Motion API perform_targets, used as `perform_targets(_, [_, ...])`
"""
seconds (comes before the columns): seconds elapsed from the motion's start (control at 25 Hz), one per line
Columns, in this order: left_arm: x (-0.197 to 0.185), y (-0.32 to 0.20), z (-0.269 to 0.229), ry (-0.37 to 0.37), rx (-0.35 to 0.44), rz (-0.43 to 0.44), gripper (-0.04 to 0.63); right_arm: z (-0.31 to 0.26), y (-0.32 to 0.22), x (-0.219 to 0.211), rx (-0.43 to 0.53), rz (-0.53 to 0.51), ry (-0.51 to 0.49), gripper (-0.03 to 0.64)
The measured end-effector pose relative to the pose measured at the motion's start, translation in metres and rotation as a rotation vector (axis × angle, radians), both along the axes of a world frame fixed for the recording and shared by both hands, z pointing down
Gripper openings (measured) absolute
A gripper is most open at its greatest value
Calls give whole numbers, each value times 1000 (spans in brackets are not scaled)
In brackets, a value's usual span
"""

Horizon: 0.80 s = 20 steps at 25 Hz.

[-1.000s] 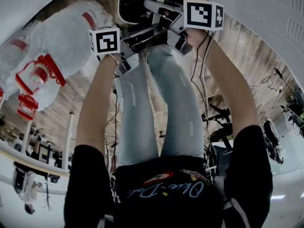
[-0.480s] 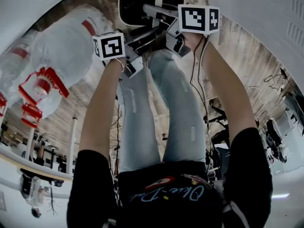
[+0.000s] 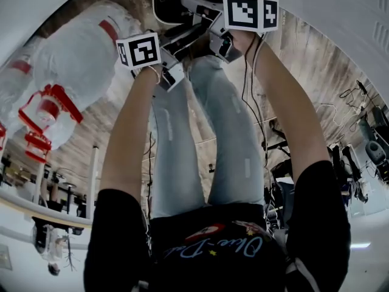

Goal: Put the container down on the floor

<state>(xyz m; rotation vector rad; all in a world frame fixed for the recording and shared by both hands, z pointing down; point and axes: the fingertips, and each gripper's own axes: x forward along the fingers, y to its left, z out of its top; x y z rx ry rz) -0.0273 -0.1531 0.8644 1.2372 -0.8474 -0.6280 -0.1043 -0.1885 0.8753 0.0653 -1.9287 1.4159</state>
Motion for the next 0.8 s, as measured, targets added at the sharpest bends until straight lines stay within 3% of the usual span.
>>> perform_targets(0.4, [-6, 4, 10, -66, -16, 29, 91, 11, 1, 1, -3, 51, 25, 43])
perform_targets(0.56, [-8, 4, 8, -80, -19, -2, 91, 5, 1, -5, 6, 33, 18, 116])
perform_targets(0.8, [-21, 5, 10, -103, -39, -27, 91, 9, 3, -8, 5, 38, 53, 133])
